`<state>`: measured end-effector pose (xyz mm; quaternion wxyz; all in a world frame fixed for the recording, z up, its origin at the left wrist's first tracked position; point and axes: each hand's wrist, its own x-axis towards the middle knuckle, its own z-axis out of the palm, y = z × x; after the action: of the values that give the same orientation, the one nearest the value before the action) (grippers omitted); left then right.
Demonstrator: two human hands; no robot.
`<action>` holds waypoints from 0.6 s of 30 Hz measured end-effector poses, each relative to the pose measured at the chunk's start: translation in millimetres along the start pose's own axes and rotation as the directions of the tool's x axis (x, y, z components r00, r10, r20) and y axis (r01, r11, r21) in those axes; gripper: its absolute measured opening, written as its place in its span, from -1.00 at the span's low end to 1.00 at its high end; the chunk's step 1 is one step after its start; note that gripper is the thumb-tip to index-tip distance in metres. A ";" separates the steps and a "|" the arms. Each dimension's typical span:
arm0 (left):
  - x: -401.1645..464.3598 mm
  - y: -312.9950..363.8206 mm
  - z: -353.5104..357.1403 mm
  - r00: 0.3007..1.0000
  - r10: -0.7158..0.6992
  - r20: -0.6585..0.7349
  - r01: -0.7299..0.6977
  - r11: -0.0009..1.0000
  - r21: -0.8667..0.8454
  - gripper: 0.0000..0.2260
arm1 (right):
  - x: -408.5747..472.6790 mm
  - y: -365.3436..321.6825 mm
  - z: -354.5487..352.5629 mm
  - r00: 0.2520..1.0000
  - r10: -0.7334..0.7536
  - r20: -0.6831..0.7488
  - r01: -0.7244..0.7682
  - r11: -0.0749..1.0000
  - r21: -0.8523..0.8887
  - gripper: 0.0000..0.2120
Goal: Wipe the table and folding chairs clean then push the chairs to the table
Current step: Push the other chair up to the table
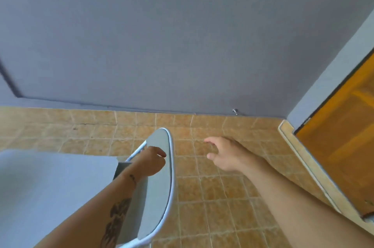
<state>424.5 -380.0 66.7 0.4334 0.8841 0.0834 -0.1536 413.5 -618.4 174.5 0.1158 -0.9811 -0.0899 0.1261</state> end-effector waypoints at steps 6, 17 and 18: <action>16.2 -22.3 12.8 0.930 -0.290 -0.228 0.273 0.957 -0.101 -0.70 | 102.3 -3.8 9.7 0.923 -0.341 0.178 0.359 0.930 -0.082 -0.47; -17.2 -14.8 74.3 0.719 -0.609 -0.335 0.471 0.781 -0.409 -0.74 | 187.0 -32.5 19.6 0.611 -0.655 0.445 0.779 0.599 -0.188 -0.51; -14.0 -14.2 73.8 0.711 -0.616 -0.338 0.468 0.774 -0.427 -0.75 | 196.0 -38.1 23.9 0.590 -0.663 0.461 0.797 0.569 -0.201 -0.50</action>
<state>392.6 -430.0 18.4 0.4684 0.7494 0.4656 -0.0469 588.1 -536.7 117.1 -0.0557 -0.8168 -0.5346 0.2097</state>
